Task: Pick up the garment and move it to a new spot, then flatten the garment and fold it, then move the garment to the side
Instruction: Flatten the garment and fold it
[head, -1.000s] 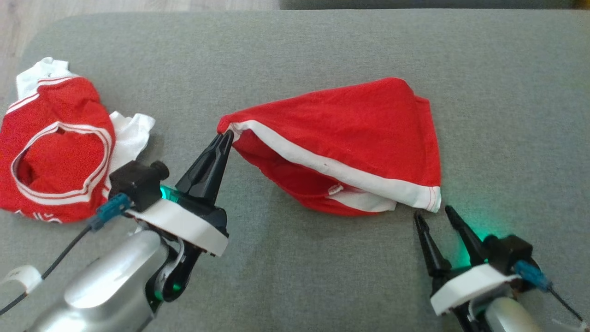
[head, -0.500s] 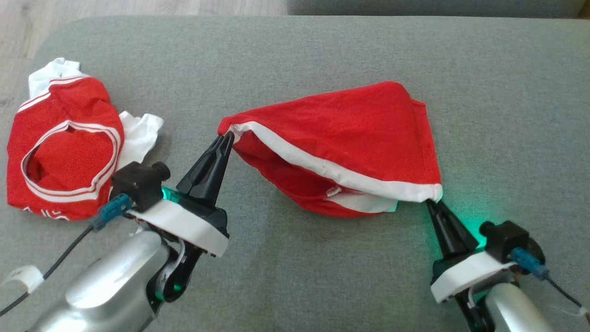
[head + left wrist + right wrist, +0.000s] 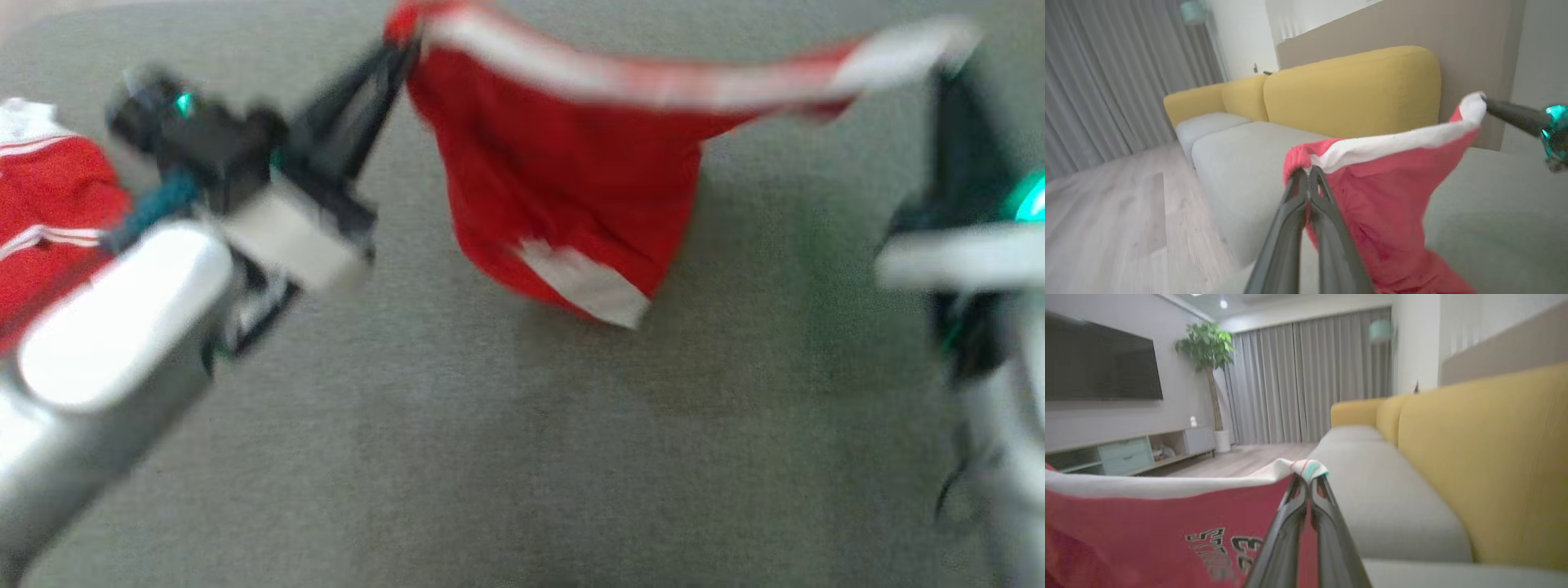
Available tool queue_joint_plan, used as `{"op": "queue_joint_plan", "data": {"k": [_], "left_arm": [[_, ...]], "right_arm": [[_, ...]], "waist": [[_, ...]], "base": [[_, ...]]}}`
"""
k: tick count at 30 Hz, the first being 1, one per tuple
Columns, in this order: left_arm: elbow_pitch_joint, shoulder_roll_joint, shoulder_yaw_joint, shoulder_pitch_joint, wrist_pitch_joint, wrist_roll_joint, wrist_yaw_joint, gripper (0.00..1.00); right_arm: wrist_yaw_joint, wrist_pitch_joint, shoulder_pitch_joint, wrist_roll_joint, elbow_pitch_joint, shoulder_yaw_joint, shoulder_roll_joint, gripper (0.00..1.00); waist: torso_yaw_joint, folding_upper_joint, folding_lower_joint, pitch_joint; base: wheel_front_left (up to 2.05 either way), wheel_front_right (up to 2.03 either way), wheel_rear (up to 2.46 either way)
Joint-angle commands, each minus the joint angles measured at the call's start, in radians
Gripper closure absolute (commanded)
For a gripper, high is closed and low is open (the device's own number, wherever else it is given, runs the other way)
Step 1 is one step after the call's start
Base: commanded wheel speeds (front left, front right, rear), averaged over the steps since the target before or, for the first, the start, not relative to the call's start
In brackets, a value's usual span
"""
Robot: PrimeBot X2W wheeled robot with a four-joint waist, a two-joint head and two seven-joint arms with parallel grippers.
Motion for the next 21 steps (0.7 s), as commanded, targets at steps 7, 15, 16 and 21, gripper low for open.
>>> {"op": "queue_joint_plan", "data": {"k": [7, 15, 16, 21], "left_arm": [[0.093, -0.007, 0.040, -0.425, 0.053, 0.197, -0.089, 1.00], [0.260, -0.105, 0.073, -0.665, -0.109, 0.325, -0.110, 1.00], [0.257, -0.108, 0.078, -0.664, -0.117, 0.329, -0.110, 1.00], [0.166, -0.090, 0.077, -0.515, -0.128, 0.347, -0.116, 1.00]], "right_arm": [[-0.001, -0.004, -0.445, 0.021, -0.045, -0.051, -0.131, 1.00], [-0.001, -0.004, -0.605, 0.013, -0.111, -0.122, -0.228, 1.00], [-0.001, -0.004, -0.589, 0.012, -0.130, -0.133, -0.230, 1.00], [-0.001, -0.004, -0.379, 0.008, -0.211, -0.151, -0.207, 1.00]], "waist": [[-0.128, 0.0000, 0.0000, 0.163], [-0.191, 0.0000, 0.0000, 0.230], [-0.193, 0.0000, 0.0000, 0.233], [-0.201, 0.0000, 0.0000, 0.237]], "base": [[0.00, 0.00, 0.00], [0.00, 0.00, 0.00], [0.00, 0.00, 0.00], [0.00, 0.00, 0.00]]}}
